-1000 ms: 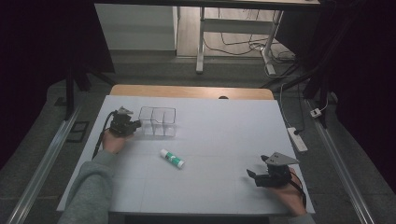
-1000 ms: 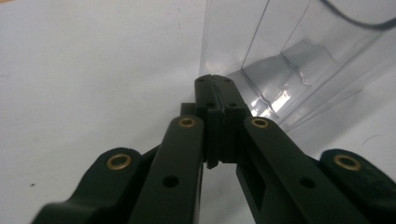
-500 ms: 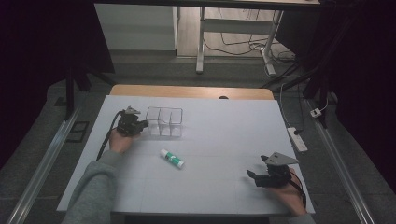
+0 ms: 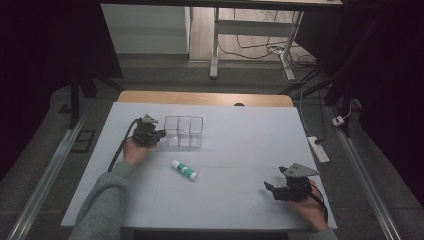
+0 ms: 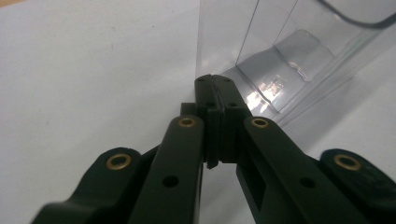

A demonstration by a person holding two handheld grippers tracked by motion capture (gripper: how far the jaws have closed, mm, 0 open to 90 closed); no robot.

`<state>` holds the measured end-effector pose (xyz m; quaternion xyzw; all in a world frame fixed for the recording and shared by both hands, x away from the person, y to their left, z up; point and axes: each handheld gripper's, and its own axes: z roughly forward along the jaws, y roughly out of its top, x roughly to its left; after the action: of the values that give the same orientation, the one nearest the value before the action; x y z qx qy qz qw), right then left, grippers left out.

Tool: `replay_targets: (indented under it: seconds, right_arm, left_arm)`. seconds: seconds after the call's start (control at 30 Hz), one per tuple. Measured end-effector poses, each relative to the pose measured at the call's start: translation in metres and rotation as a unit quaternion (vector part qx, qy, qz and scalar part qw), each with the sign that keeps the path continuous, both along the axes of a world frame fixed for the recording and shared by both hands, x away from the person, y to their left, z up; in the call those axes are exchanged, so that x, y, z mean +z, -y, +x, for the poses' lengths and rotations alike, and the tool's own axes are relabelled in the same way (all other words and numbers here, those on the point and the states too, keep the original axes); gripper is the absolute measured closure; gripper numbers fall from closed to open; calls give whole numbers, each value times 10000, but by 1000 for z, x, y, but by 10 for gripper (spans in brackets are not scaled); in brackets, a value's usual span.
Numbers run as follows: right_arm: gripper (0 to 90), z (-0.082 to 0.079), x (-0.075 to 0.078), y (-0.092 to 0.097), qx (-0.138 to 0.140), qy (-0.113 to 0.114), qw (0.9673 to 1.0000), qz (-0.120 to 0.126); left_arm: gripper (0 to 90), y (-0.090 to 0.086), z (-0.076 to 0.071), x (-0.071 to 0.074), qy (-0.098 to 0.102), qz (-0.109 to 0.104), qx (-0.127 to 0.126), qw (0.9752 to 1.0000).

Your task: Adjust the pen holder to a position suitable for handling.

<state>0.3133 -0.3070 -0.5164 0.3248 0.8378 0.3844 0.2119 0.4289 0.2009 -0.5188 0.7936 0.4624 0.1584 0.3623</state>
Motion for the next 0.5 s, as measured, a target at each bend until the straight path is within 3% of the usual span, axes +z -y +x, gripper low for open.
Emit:
replay_targets:
  seconds: [0.5]
  right_arm:
    - [172,0,1,1,-16,27,10000,42]
  left_arm:
    - [888,16,2,2,8,-11,-176,9998]
